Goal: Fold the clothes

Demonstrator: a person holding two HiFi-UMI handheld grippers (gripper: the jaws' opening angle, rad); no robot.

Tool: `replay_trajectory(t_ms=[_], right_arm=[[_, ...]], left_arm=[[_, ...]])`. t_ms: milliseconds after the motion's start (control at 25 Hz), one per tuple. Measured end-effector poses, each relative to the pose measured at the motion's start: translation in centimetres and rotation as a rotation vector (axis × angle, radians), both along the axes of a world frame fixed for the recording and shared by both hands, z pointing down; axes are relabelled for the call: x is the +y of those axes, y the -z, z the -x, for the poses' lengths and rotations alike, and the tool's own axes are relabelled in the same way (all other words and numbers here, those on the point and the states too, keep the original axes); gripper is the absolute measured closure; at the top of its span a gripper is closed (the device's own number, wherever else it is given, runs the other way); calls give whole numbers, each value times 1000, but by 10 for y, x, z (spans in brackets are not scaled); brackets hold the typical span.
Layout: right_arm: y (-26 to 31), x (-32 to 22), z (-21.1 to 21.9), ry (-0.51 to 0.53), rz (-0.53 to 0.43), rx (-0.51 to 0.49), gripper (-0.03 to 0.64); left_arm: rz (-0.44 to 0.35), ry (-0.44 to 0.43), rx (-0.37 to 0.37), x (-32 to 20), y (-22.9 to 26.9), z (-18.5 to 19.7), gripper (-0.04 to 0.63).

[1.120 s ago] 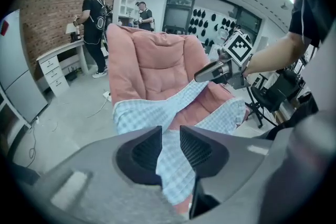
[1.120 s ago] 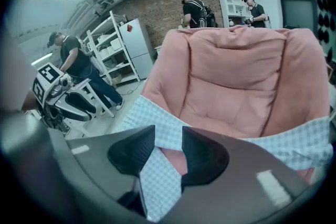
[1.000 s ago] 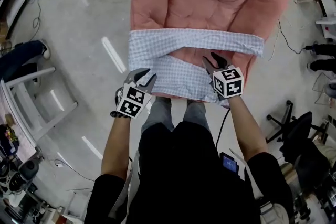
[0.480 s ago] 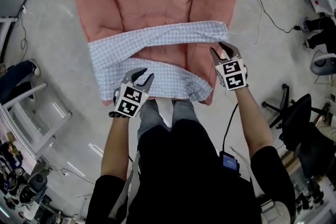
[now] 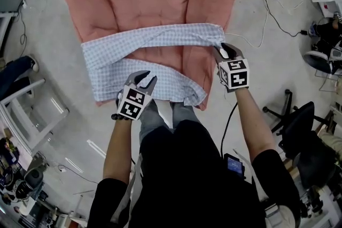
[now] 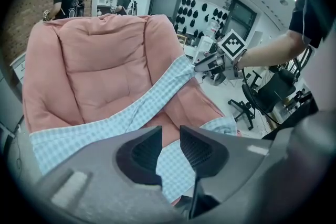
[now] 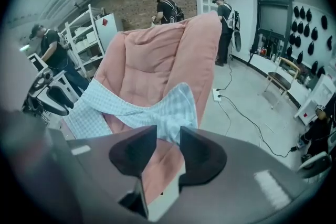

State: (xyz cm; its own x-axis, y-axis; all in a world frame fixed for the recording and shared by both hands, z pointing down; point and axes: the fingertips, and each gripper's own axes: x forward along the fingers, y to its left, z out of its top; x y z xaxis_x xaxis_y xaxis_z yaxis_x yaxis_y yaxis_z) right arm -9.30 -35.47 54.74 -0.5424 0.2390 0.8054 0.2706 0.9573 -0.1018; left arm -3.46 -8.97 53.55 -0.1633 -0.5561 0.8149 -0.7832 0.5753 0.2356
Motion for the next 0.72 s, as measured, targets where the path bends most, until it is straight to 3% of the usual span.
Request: replay_trajectory(t_ms=[80, 200, 320, 480, 720], right_arm=[[-4, 2, 3, 9, 2, 7, 481], [-5, -1, 4, 3, -8, 5, 568], [-1, -4, -2, 17, -8, -5, 595], [3, -10, -15, 44, -23, -19, 601], [5, -41, -42, 63, -127, -50, 603]], left_arm=[[11, 1, 7, 1, -3, -2, 480], [24, 1, 16, 1, -7, -4, 480], [28, -6, 17, -4, -9, -3, 480], [30, -23, 13, -16, -13, 0, 480], [38, -48, -5, -23, -22, 2, 480]])
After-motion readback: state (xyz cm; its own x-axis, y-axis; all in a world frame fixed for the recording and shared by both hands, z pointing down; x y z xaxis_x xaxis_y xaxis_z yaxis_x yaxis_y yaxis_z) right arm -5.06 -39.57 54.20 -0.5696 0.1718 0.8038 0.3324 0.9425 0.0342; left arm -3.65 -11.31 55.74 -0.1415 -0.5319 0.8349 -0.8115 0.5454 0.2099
